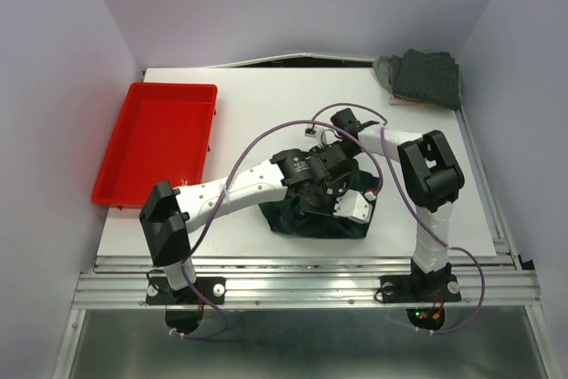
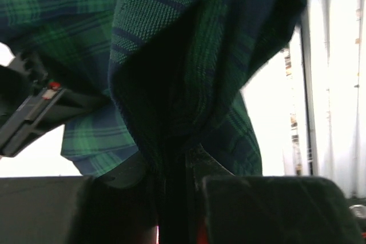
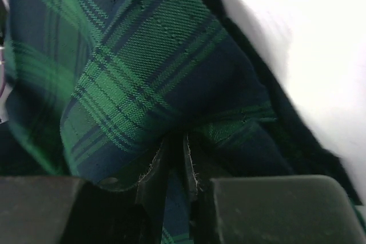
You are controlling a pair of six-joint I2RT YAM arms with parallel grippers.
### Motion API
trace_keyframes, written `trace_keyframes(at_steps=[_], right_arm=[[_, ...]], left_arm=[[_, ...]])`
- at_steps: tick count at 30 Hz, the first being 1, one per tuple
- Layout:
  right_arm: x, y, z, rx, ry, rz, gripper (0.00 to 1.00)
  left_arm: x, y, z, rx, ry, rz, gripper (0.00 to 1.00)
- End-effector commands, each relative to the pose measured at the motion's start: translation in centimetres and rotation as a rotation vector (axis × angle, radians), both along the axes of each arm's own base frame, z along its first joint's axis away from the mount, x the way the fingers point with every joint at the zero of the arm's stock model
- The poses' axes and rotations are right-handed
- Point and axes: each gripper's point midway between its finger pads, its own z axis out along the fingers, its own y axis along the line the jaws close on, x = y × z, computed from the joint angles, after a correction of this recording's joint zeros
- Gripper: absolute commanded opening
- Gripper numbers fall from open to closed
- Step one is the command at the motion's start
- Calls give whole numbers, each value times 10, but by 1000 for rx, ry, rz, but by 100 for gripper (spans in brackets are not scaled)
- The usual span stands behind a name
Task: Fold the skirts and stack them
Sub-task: Fold the skirt
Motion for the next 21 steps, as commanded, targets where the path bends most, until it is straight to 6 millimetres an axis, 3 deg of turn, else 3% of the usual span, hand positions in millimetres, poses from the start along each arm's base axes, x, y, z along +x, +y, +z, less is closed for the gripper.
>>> trace_keyframes(at_steps=[1, 10, 21], right_arm=[[-14, 12, 26, 84, -18, 51, 22], [-29, 22, 34, 119, 15, 83, 22], [-39, 26, 31, 146, 63, 103, 21]], left_arm=[[37, -3, 5, -12, -105, -13, 7], [91, -13, -8, -41, -222, 45, 7], [122, -12, -17, -87, -307, 62, 12]])
